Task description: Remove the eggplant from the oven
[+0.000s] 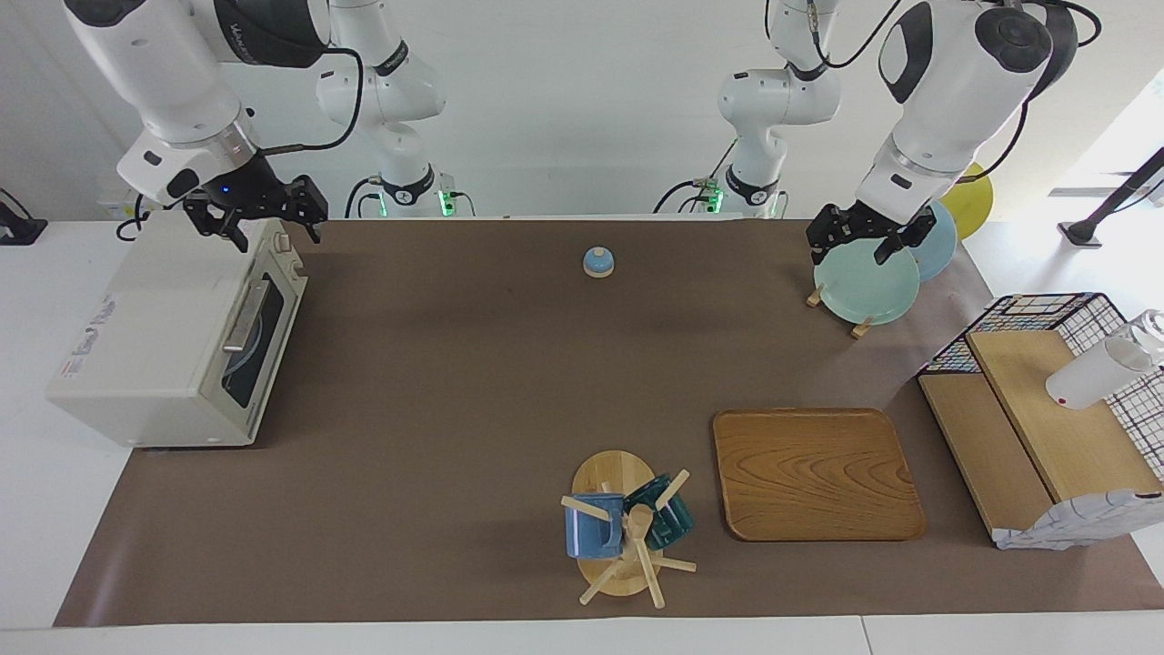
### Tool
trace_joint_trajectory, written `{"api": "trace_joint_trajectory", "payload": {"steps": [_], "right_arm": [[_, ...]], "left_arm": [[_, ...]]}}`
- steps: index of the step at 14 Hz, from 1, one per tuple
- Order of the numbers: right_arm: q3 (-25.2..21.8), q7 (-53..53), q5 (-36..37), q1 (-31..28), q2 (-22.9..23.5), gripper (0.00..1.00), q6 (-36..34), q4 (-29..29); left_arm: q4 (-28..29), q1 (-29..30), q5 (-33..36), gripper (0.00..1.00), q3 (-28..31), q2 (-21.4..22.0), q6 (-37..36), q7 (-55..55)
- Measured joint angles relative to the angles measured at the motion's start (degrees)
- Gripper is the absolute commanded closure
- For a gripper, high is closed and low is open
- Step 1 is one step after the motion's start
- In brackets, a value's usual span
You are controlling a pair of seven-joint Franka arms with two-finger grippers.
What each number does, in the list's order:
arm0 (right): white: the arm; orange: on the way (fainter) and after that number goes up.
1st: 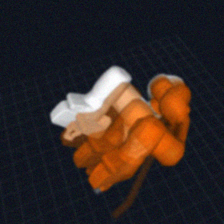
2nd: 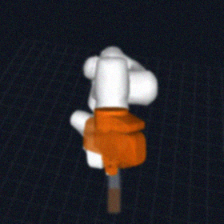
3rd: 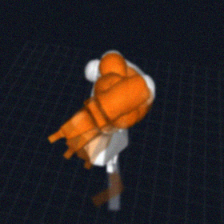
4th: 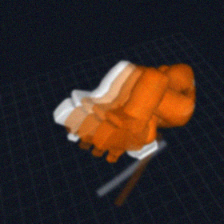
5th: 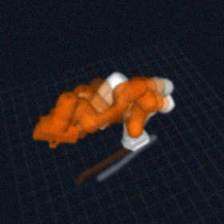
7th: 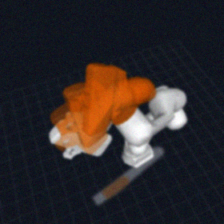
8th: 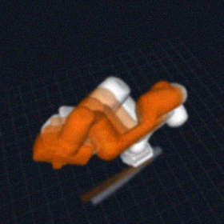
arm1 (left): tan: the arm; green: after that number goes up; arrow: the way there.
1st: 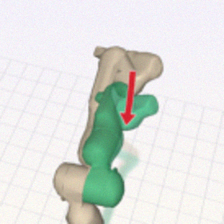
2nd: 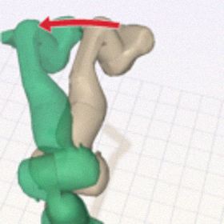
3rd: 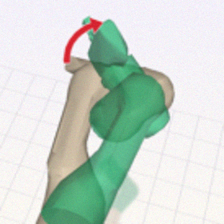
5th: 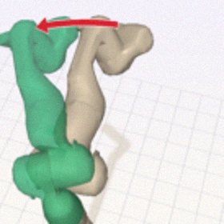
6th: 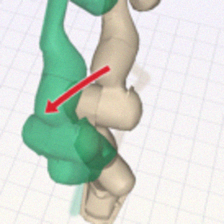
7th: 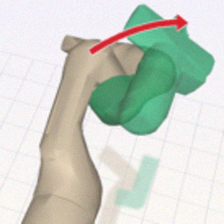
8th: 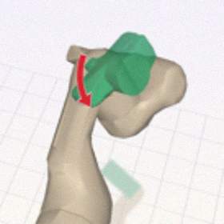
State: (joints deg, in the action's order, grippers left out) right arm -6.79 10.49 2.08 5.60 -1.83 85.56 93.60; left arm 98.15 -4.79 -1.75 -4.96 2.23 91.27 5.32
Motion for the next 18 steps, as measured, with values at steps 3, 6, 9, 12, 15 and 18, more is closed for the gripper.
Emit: {"api": "trace_joint_trajectory", "payload": {"steps": [3,6,9,12,15,18], "right_arm": [[0.0,0.0,0.01,0.0,0.01,0.0,0.0,-0.01],[0.0,0.0,0.01,0.0,0.01,0.0,0.0,-0.04],[0.0,2.48,0.01,0.01,0.01,0.16,0.0,-0.04],[-0.04,9.37,0.01,-0.53,0.05,1.0,1.08,0.18],[-0.15,11.2,0.01,-1.95,0.09,1.0,2.74,0.87],[-0.25,11.46,0.02,-2.96,0.07,1.0,5.68,3.06]], "left_arm": [[0.0,0.06,0.0,0.0,0.34,0.02,-0.46,0.0],[-0.11,0.27,0.0,0.0,0.46,0.15,-0.46,0.0],[-0.51,0.6,0.0,0.0,0.44,0.37,-0.46,0.0],[-0.51,0.67,0.0,0.0,0.44,0.66,-0.46,0.01],[-0.51,0.77,0.0,0.0,0.44,0.68,-0.45,0.01],[-0.51,0.83,0.0,0.0,0.45,0.68,-0.08,0.01]]}}
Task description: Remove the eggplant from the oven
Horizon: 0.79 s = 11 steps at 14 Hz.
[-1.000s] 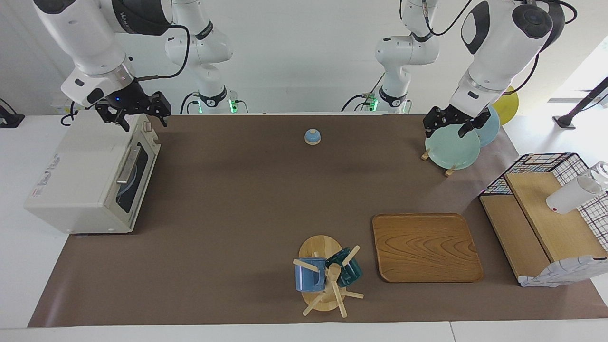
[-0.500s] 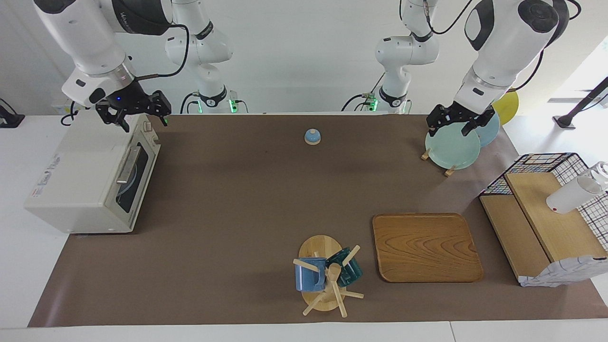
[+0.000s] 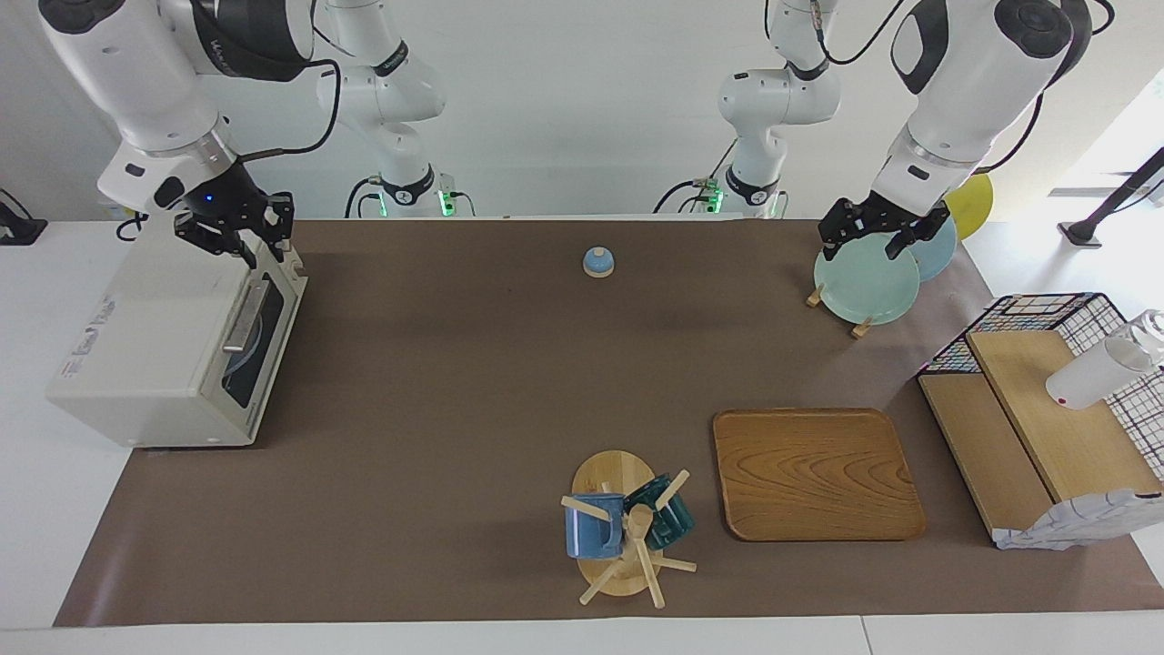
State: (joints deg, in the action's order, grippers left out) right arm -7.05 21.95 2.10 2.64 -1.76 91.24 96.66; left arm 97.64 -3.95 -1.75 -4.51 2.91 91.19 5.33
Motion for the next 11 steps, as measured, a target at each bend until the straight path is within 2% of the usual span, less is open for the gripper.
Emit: {"api": "trace_joint_trajectory", "payload": {"steps": [5,11], "right_arm": [[-0.41,-7.23,5.99,-2.1,0.35,1.0,10.5,10.92],[-0.46,-7.92,8.56,-2.82,0.59,1.0,13.56,14.99]], "left_arm": [[1.76,0.02,0.0,0.0,0.0,0.0,5.32,0.0],[11.13,-0.04,0.0,0.0,-0.4,-0.23,16.2,0.0]]}}
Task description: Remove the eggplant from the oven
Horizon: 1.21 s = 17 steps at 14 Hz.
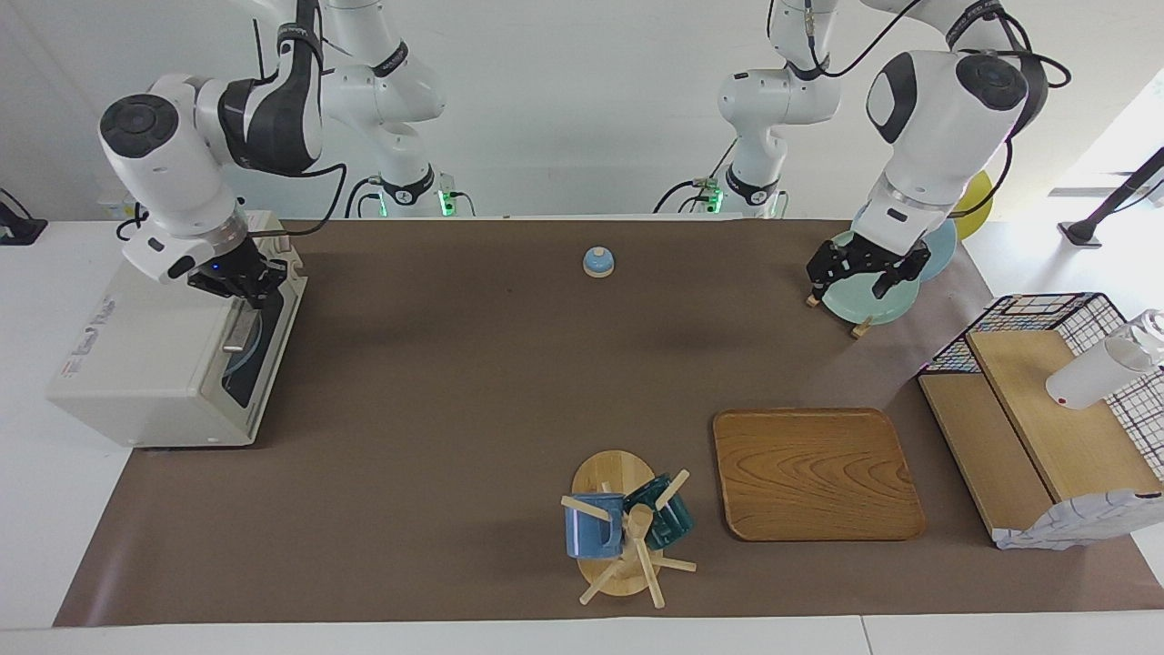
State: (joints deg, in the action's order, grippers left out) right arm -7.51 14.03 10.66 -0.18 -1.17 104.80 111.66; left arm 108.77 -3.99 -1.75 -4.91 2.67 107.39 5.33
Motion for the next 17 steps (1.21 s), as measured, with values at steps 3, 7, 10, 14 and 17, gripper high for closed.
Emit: {"api": "trace_joint_trajectory", "payload": {"steps": [3,7,10,14,17], "right_arm": [[0.0,0.24,0.98,-0.48,0.0,1.0,2.06,1.61],[0.02,0.64,0.99,-0.55,-0.33,1.0,2.75,2.2],[0.03,0.7,0.99,-0.55,-0.65,1.0,3.56,2.88],[0.33,0.7,0.97,0.45,-1.78,1.0,6.22,5.28],[0.67,-0.28,0.85,3.44,-2.75,1.0,9.58,8.56]], "left_arm": [[3.51,-0.11,0.0,0.0,-0.4,-0.44,3.96,-0.01],[7.21,-1.3,0.0,0.0,-0.9,-1.53,9.21,-0.07],[9.34,-2.59,0.0,0.0,-1.0,-1.67,10.98,-0.07],[9.62,-3.02,0.0,0.0,-1.0,-1.66,11.07,-0.07],[9.62,-3.02,0.0,0.0,-0.98,-1.66,11.07,-0.07]]}}
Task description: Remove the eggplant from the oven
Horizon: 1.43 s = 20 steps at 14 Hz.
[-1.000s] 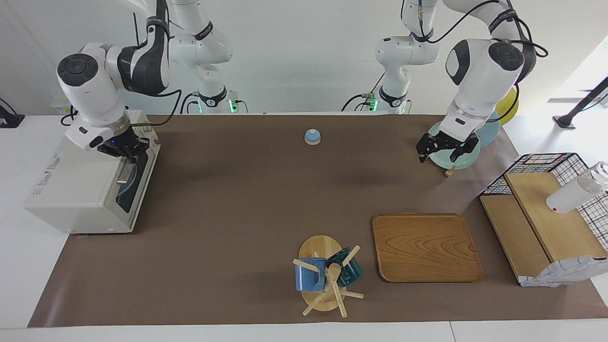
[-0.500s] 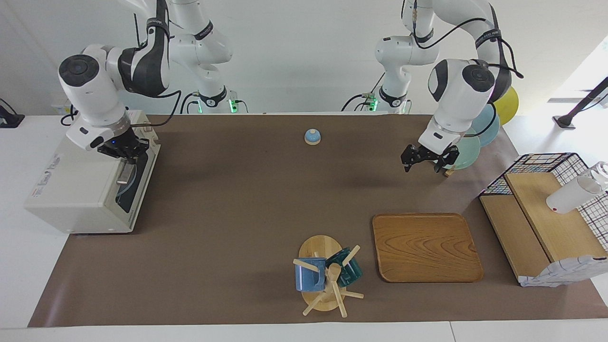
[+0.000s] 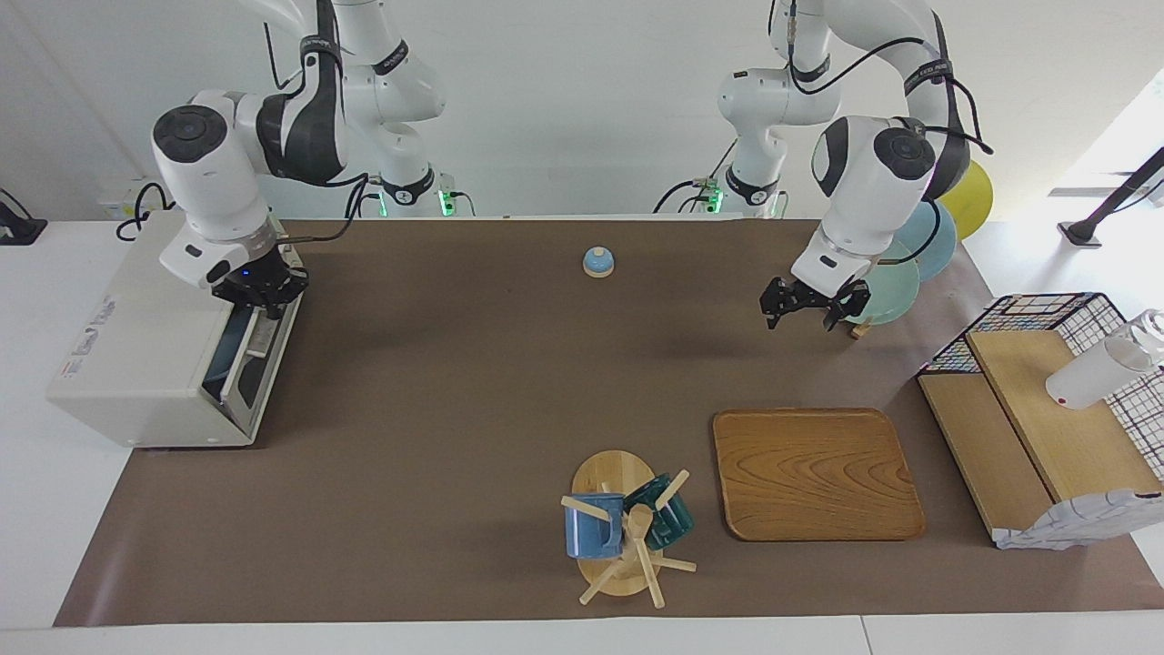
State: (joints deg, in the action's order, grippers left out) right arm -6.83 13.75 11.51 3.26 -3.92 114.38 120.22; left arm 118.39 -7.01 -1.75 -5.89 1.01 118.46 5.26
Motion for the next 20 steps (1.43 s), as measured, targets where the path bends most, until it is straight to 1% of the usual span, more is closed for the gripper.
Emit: {"api": "trace_joint_trajectory", "payload": {"steps": [3,6,10,16,20], "right_arm": [[0.84,-3.02,-1.84,1.64,0.9,1.0,3.45,2.36],[1.14,-4.9,-4.52,3.59,3.02,1.0,11.14,6.78],[1.09,-8.64,-4.58,5.21,6.15,1.0,18.76,10.22],[0.95,-11.01,-6.15,5.66,8.94,1.0,19.9,10.46],[0.73,-11.21,-6.33,6.51,9.05,1.0,19.16,9.81]], "left_arm": [[0.0,0.0,0.0,0.0,0.0,0.0,0.0,0.0],[0.0,0.0,0.0,0.0,0.0,0.0,0.0,0.0],[0.0,0.0,0.0,0.0,0.02,0.0,0.0,0.0],[0.0,0.0,0.0,0.0,0.06,0.0,0.05,0.0],[0.0,0.0,0.0,0.0,0.07,0.0,0.05,0.0]]}}
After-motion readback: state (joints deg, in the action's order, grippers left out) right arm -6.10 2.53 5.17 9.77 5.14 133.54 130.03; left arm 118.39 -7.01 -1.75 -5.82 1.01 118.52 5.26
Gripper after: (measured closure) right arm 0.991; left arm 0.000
